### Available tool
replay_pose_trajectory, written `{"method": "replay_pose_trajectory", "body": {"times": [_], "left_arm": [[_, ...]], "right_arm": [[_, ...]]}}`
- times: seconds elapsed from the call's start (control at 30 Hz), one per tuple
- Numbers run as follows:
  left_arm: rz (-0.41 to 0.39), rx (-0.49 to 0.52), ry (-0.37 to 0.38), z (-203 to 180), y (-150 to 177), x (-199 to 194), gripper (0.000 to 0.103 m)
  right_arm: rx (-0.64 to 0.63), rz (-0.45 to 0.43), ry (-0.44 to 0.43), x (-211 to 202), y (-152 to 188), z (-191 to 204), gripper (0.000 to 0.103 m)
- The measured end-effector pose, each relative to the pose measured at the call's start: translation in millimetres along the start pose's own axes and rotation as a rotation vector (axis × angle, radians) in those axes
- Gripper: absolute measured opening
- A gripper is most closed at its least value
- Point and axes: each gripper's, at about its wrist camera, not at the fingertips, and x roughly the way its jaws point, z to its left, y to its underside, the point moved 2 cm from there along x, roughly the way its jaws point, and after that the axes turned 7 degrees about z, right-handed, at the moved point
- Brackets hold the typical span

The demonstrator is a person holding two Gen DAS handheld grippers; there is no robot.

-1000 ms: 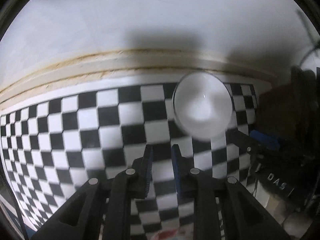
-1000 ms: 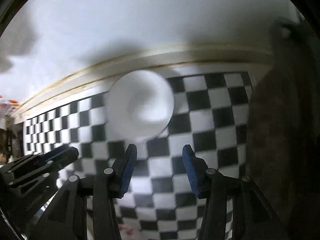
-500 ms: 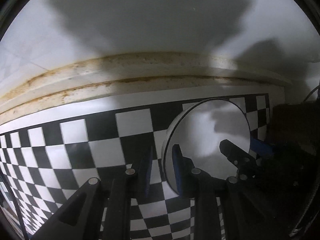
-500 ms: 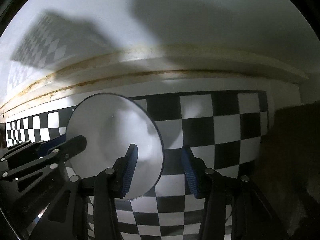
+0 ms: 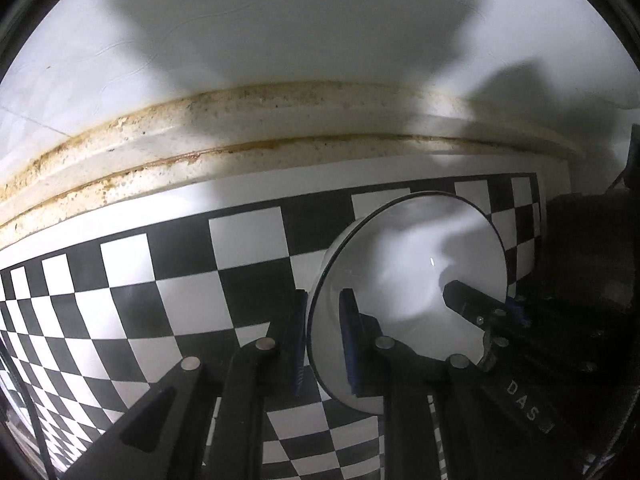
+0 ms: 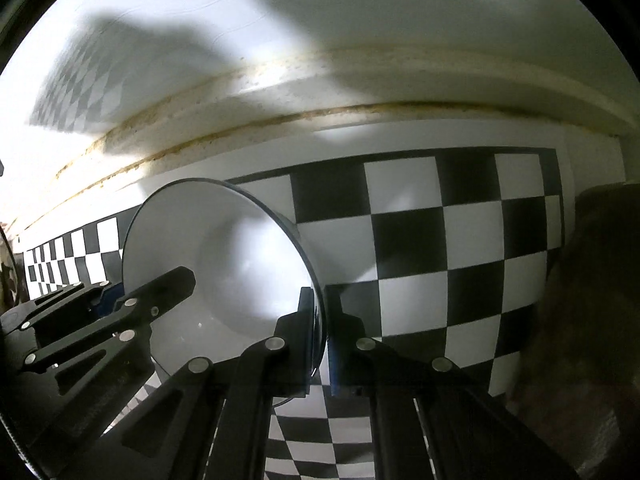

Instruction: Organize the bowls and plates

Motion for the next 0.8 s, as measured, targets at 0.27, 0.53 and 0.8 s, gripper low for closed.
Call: {"method": "replay_pose_trajectory", "body": {"times": [0.27,0.53,0.8], "left_arm": [[-0.026,0.013,0.000,-2.2,23.8,-16.5,0.013],[-0.073,0.028,-0.001,1.0,63.0,-50.7,0.014],[-0.140,0.063,-0.027,-1.1,120.1,-85.5,0.014]], "right_arm": [[-0.019,-0.016,-0.006,-15.0,4.0,10.1,0.007],[-0.043,-0.056,-0.011,-31.9,55.7,31.3,0.007],[-0.073,-0.113,-0.018,-46.4,116.9,45.5,0.007]]}}
